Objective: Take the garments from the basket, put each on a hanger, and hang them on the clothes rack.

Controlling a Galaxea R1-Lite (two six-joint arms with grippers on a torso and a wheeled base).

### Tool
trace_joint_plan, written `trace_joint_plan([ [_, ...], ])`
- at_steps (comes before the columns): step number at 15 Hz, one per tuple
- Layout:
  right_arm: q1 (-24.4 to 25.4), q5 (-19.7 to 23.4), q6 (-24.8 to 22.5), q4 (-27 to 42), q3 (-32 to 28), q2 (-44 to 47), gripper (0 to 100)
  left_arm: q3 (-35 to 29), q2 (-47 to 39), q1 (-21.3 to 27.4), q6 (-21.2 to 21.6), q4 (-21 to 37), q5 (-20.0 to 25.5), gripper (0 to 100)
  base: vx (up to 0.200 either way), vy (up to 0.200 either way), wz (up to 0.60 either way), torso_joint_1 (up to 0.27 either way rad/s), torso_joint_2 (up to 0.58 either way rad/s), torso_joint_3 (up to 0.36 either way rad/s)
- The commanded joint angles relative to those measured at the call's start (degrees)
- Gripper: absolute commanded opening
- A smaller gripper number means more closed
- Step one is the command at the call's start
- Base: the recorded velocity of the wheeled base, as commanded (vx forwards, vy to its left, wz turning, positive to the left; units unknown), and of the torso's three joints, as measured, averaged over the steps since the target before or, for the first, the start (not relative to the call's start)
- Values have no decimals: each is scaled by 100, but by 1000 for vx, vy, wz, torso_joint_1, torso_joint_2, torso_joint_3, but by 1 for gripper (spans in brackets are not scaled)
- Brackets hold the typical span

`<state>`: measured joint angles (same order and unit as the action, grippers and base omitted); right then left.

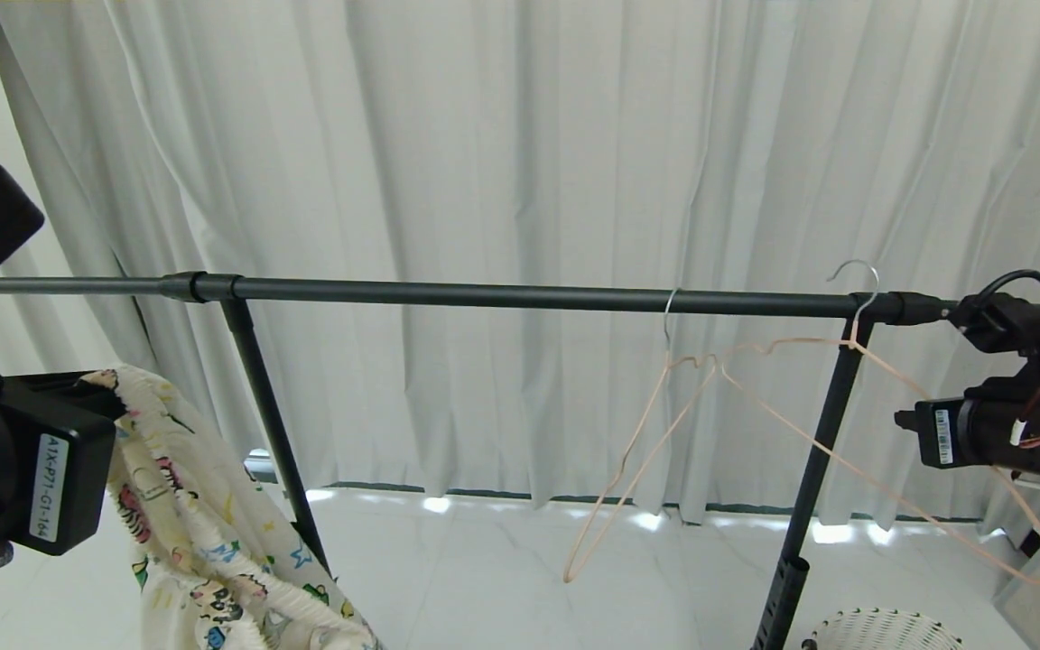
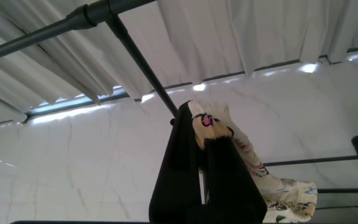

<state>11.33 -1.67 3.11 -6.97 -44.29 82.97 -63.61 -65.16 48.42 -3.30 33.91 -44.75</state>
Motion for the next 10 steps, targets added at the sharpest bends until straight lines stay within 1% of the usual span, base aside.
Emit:
trace_joint_plan([
  [1, 1, 0, 49, 3, 8, -264, 0, 7, -6, 1, -4, 1, -7, 0, 0, 0, 0, 0, 0, 0],
  [4, 10, 9, 76, 29, 43, -536, 0, 7, -14, 1, -4, 1, 2, 0, 0, 0, 0, 0, 0, 0],
  [5, 10, 9, 67, 21, 157, -633, 0, 7, -23, 1, -4, 1, -7, 0, -200, 0, 0, 2, 7, 2],
  [6, 28, 18, 23, 21, 403, -879, 0, 7, -50, 1, -4, 1, -7, 0, -200, 0, 0, 7, 2, 2],
  [7, 45, 18, 14, 21, 483, -976, 0, 7, -50, 1, -4, 1, -7, 0, -200, 0, 0, 12, 2, -2],
  [8, 142, 18, 14, 21, 658, -1248, 0, 15, -50, 1, -4, 1, -7, 0, -200, 0, 0, 17, 12, -7],
  [10, 142, 35, 14, 29, 799, -1521, 0, 24, -50, 1, -4, 1, -7, 0, -200, 0, 0, -7, -2, 7],
])
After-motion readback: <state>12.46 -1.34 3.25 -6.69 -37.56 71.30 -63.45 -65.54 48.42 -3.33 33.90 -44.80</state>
